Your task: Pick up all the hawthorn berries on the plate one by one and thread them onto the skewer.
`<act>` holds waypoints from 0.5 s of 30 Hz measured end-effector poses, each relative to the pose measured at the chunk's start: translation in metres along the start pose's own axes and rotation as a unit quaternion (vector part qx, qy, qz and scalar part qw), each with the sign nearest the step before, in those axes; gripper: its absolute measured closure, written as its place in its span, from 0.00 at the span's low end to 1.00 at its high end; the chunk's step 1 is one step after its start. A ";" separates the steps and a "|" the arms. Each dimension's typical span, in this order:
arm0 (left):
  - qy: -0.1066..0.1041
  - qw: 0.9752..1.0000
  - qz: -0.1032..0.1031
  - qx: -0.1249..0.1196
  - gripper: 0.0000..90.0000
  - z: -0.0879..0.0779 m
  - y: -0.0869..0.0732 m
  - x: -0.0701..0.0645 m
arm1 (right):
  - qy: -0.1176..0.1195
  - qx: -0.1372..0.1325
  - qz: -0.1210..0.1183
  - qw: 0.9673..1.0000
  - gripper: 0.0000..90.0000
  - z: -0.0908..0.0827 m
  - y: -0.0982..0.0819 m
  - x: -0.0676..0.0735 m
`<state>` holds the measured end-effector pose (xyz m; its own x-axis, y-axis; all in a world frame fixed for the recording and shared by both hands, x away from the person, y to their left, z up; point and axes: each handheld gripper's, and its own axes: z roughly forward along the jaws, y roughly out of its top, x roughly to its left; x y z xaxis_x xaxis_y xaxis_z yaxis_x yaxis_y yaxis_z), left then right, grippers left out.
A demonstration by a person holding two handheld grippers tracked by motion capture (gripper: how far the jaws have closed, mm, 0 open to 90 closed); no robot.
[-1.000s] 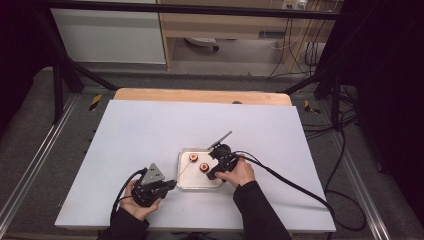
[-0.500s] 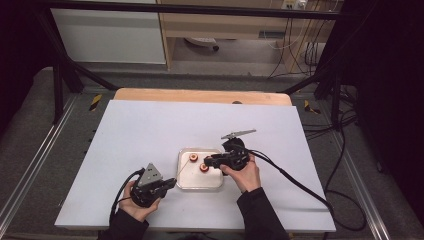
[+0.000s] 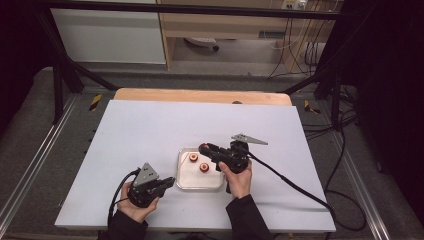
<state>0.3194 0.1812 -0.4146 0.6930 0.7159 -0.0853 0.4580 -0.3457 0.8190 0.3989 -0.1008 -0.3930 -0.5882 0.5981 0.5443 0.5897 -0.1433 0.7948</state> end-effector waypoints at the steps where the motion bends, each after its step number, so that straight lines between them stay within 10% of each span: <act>1: 0.000 1.000 0.000 0.000 0.98 0.000 0.000 0.000 | 0.000 0.000 0.000 1.000 0.67 0.000 0.000 0.000; 15: -0.013 1.000 -0.018 -0.011 0.98 0.001 0.002 -0.003 | 0.034 -0.123 0.029 0.991 0.67 0.008 -0.010 0.008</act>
<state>0.3188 0.1779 -0.4129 0.6913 0.7109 -0.1293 0.4707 -0.3073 0.8270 0.3926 -0.0885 -0.3992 -0.5986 0.5302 0.6005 0.4751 -0.3685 0.7990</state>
